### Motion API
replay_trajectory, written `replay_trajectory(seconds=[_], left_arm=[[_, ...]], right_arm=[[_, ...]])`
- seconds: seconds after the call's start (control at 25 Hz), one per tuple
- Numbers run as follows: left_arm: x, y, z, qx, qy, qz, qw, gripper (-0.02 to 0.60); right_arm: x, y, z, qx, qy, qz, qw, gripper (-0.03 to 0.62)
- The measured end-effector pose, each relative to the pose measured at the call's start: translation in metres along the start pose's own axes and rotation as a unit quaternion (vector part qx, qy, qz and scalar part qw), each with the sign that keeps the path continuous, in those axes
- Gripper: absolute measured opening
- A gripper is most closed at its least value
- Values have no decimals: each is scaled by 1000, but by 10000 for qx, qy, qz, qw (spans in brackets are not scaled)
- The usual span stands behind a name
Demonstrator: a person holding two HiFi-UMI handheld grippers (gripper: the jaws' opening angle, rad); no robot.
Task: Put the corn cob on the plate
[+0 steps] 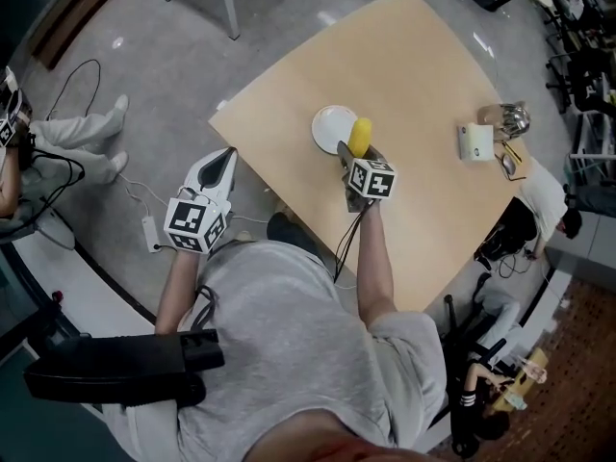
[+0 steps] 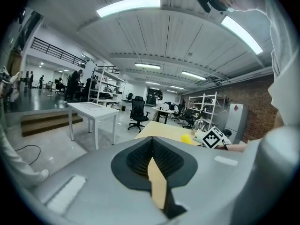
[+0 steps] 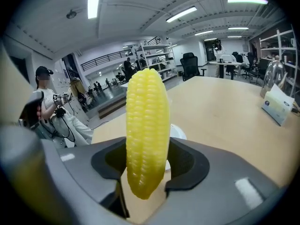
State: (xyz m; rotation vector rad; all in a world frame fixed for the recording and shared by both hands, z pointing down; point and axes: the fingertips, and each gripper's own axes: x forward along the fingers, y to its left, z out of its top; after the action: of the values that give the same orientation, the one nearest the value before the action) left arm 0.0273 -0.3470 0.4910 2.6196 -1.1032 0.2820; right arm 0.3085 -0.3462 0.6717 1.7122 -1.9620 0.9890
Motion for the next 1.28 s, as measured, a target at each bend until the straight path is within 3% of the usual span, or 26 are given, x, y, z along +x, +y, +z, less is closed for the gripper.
replay_trajectory(seconds=[0.76, 1.28], left_arm=[[-9, 36, 3, -213, -62, 624, 9978, 18], [-7, 44, 3, -256, -83, 780, 9966, 18]], right_arm=[[72, -10, -19, 140, 1169, 166, 9929, 235], [90, -16, -25, 306, 1457, 112, 9888, 238]])
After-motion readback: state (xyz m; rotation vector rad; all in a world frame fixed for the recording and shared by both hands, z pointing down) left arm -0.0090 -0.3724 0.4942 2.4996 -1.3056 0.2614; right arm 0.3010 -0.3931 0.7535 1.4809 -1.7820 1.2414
